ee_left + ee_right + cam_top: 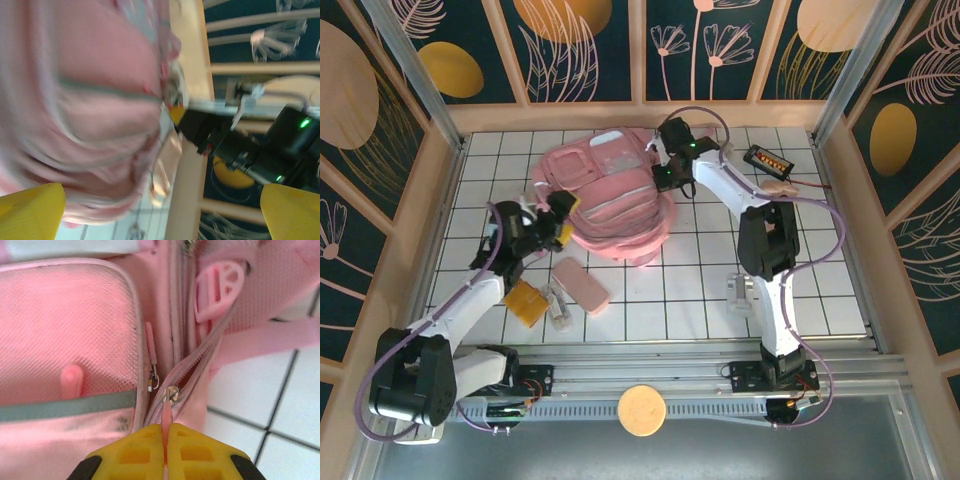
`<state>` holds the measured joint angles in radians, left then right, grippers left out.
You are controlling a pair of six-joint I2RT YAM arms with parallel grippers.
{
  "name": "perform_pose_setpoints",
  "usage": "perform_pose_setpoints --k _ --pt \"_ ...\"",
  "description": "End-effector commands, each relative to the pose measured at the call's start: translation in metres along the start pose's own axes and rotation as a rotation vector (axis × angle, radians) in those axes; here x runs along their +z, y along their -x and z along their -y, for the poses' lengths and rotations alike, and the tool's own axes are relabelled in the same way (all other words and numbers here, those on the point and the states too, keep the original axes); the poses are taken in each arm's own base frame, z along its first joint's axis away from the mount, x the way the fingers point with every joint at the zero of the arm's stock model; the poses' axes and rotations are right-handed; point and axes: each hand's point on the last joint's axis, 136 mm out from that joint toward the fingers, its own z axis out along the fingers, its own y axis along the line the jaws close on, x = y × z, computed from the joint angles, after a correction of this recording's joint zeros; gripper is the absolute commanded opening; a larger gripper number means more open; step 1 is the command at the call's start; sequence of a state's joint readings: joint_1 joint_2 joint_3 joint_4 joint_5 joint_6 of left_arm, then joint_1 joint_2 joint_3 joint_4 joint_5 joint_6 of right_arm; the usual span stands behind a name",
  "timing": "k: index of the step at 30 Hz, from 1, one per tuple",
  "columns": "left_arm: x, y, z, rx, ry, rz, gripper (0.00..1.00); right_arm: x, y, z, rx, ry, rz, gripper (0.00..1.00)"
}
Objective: Pack the student bag
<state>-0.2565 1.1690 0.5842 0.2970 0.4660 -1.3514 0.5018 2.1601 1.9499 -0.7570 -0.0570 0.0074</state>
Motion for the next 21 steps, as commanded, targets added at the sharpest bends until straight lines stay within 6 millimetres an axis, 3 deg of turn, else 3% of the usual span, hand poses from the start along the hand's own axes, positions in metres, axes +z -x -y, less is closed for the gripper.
perform_pose_setpoints --k 1,7,12,16,21 --pt "0.011 -0.031 -0.011 -0.161 0.017 -0.032 0.99 -0.038 -0.009 -0.049 0.002 0.146 0.003 0.0" --pt "0.013 -0.062 -0.03 -0.29 0.038 -0.058 0.99 -0.04 -0.026 -0.074 0.008 0.206 -0.009 0.0" --pt "0.022 -0.071 -0.065 -0.358 0.091 -0.061 0.99 -0.045 -0.026 -0.091 -0.007 0.229 0.009 0.0" --pt "0.03 -0.07 -0.092 -0.38 0.144 -0.04 0.99 -0.042 -0.033 -0.095 -0.016 0.229 -0.008 0.0" --pt "0.043 -0.07 -0.128 -0.352 0.246 -0.035 0.96 -0.036 -0.043 -0.083 -0.03 0.181 -0.032 0.0"
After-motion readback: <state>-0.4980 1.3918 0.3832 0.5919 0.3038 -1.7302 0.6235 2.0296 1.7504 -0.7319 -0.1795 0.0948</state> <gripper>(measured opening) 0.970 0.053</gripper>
